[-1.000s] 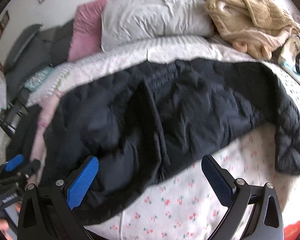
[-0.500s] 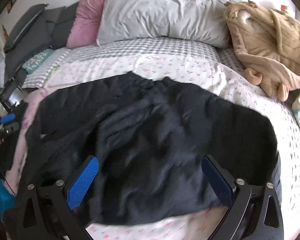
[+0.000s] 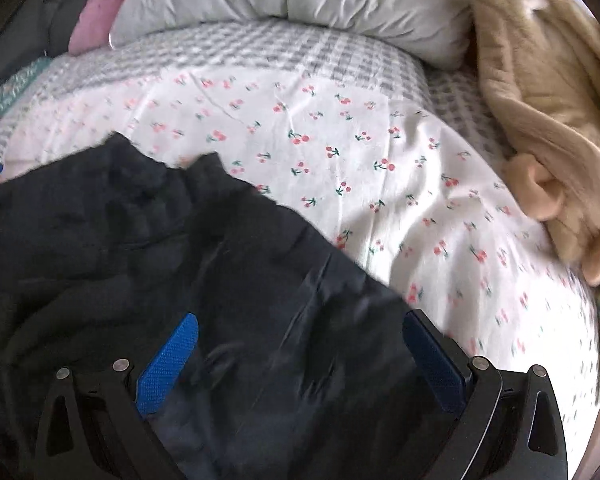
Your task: Fold large clothes
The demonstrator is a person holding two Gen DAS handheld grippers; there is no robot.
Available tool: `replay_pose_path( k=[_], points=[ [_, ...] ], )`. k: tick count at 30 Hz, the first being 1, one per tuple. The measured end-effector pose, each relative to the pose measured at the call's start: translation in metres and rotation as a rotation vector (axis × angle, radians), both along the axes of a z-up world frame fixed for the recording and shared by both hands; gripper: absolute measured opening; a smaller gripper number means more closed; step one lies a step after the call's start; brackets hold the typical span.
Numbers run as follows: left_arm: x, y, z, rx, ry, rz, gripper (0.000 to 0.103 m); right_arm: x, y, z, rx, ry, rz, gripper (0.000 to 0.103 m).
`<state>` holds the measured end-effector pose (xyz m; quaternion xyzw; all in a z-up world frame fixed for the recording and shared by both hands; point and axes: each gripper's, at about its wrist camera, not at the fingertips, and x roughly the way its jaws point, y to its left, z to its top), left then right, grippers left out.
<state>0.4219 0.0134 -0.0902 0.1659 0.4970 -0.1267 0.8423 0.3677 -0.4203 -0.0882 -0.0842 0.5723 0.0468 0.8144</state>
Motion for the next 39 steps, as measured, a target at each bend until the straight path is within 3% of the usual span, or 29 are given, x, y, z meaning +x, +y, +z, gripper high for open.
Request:
replay_pose_path(
  k=[3,5,6,8,9,10,11,15,18,21,23,26,29,32,33,34,35,39],
  points=[
    [0.015,0.004,-0.019,-0.064,0.066,0.002,0.087,0.013,-0.008,-0.021,0.007,0.036,-0.008,0.101],
    [0.018,0.006,-0.032,-0.128,0.132,0.004,0.079,0.016,-0.013,-0.033,0.021,0.055,-0.024,0.093],
    [0.015,0.006,-0.036,-0.163,0.152,0.005,0.069,0.016,-0.016,-0.04,0.037,0.064,-0.037,0.089],
    [0.006,0.006,-0.037,-0.215,0.148,0.007,0.051,0.012,-0.019,-0.05,0.068,0.058,-0.047,0.065],
    [-0.002,0.005,-0.036,-0.246,0.144,-0.002,0.032,0.009,-0.019,-0.051,0.07,0.042,-0.046,0.058],
    [-0.009,0.004,-0.035,-0.273,0.148,0.001,0.015,0.005,-0.018,-0.051,0.077,0.032,-0.042,0.038],
    [-0.017,0.004,-0.034,-0.289,0.141,0.015,0.013,0.001,-0.018,-0.051,0.094,0.029,-0.037,0.014],
    [-0.045,-0.007,-0.02,-0.28,0.088,0.03,0.006,-0.013,0.002,-0.046,0.014,-0.015,0.029,0.007],
    [-0.058,-0.004,0.011,-0.296,-0.038,0.065,0.006,-0.018,0.011,-0.027,-0.056,-0.117,0.019,0.005],
    [-0.056,0.01,0.039,-0.338,-0.127,0.101,0.006,-0.017,0.009,0.0,-0.033,-0.225,-0.008,0.005],
    [-0.056,0.014,0.05,-0.321,-0.186,0.121,0.006,-0.008,0.013,0.013,-0.044,-0.288,-0.018,0.005],
    [-0.044,0.022,0.054,-0.322,-0.242,0.16,0.006,0.013,0.019,0.023,-0.071,-0.354,-0.046,0.005],
    [-0.02,0.02,0.037,-0.265,-0.266,0.185,0.012,0.035,0.021,0.016,-0.059,-0.36,-0.1,0.009],
    [-0.002,0.012,0.014,-0.192,-0.201,0.248,0.023,0.045,0.012,0.003,0.012,-0.297,-0.151,0.016],
    [-0.005,0.012,0.013,-0.203,-0.187,0.251,0.039,0.044,0.01,0.0,0.037,-0.273,-0.156,0.017],
    [-0.007,0.011,0.014,-0.224,-0.175,0.245,0.061,0.042,0.006,-0.002,0.078,-0.239,-0.154,0.019],
    [-0.013,0.01,0.019,-0.254,-0.176,0.228,0.069,0.04,0.002,0.0,0.107,-0.225,-0.148,0.022],
    [-0.037,0.002,0.036,-0.253,-0.143,0.18,0.077,0.017,-0.001,0.023,0.177,-0.212,-0.135,0.037]
  ],
)
